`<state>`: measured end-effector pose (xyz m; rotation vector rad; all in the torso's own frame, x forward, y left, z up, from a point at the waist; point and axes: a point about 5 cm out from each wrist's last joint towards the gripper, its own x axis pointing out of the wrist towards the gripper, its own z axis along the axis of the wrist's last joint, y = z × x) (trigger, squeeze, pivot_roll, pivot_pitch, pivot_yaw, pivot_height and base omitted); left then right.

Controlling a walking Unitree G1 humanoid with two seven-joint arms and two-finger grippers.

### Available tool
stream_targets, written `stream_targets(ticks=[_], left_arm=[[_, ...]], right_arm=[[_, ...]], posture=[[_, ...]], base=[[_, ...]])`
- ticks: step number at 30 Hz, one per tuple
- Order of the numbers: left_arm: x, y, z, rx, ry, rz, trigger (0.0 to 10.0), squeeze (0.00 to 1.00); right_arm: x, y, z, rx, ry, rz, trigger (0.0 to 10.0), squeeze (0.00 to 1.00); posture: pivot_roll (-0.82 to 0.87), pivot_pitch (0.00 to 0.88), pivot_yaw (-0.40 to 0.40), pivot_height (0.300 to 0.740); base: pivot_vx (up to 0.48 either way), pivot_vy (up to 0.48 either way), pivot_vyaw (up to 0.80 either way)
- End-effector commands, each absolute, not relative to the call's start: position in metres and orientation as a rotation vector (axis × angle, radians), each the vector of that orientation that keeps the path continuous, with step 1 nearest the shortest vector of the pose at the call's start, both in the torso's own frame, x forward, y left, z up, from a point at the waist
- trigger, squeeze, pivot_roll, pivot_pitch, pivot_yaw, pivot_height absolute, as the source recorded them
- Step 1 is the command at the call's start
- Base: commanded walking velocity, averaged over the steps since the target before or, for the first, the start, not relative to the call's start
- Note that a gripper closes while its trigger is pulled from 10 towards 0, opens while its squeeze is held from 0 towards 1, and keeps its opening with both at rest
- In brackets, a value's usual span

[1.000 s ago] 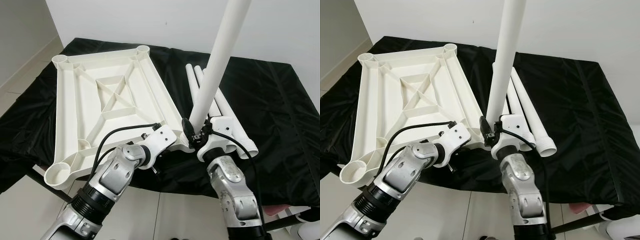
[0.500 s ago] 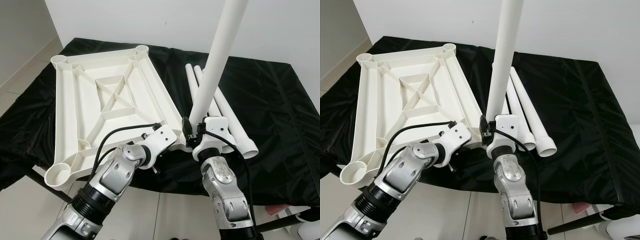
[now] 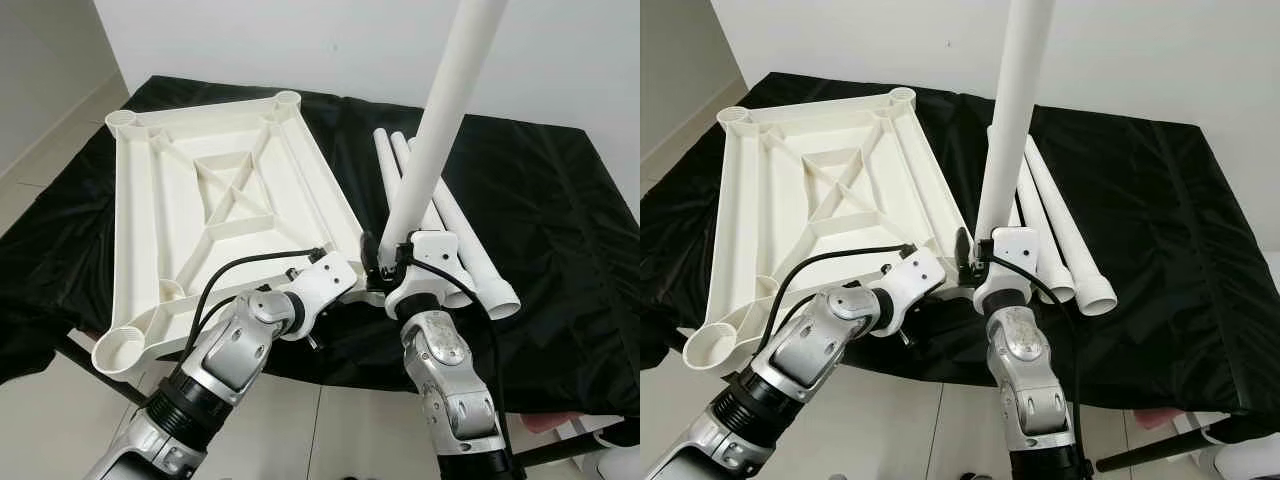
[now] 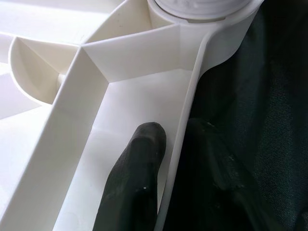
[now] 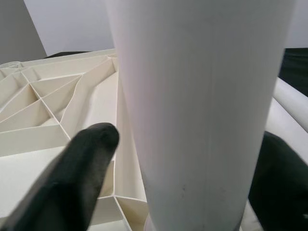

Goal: Building children table

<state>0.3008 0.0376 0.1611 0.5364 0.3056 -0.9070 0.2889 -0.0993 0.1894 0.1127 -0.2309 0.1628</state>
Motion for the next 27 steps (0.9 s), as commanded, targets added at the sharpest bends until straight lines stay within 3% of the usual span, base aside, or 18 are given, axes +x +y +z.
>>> stream_targets(ticks=[1, 12, 13, 27], left_arm=[[0.294, 0.033, 0.147, 0.533, 0.358, -0.950, 10.0, 0.00], [0.294, 0.034, 0.147, 0.534, 0.357, -0.951, 10.0, 0.00], [0.294, 0.034, 0.147, 0.535, 0.358, -0.951, 10.0, 0.00], [0.294, 0.036, 0.147, 0.543, 0.364, -0.961, 10.0, 0.00]], right_arm=[[0.289, -0.101, 0.186, 0.131, -0.222, 0.171, 10.0, 1.00], [0.290, -0.116, 0.187, 0.100, -0.233, 0.251, 10.0, 1.00], [0.289, -0.120, 0.185, 0.108, -0.210, 0.300, 10.0, 0.00], [0.287, -0.130, 0.181, 0.091, -0.174, 0.613, 10.0, 0.00]], posture=[[-0.10, 0.101, -0.010, 0.740], [-0.10, 0.100, -0.004, 0.740], [-0.10, 0.102, 0.000, 0.740], [-0.10, 0.115, 0.017, 0.740]], base=[[0.000, 0.000, 0.00], [0.000, 0.000, 0.00], [0.000, 0.000, 0.00], [0.000, 0.000, 0.00]])
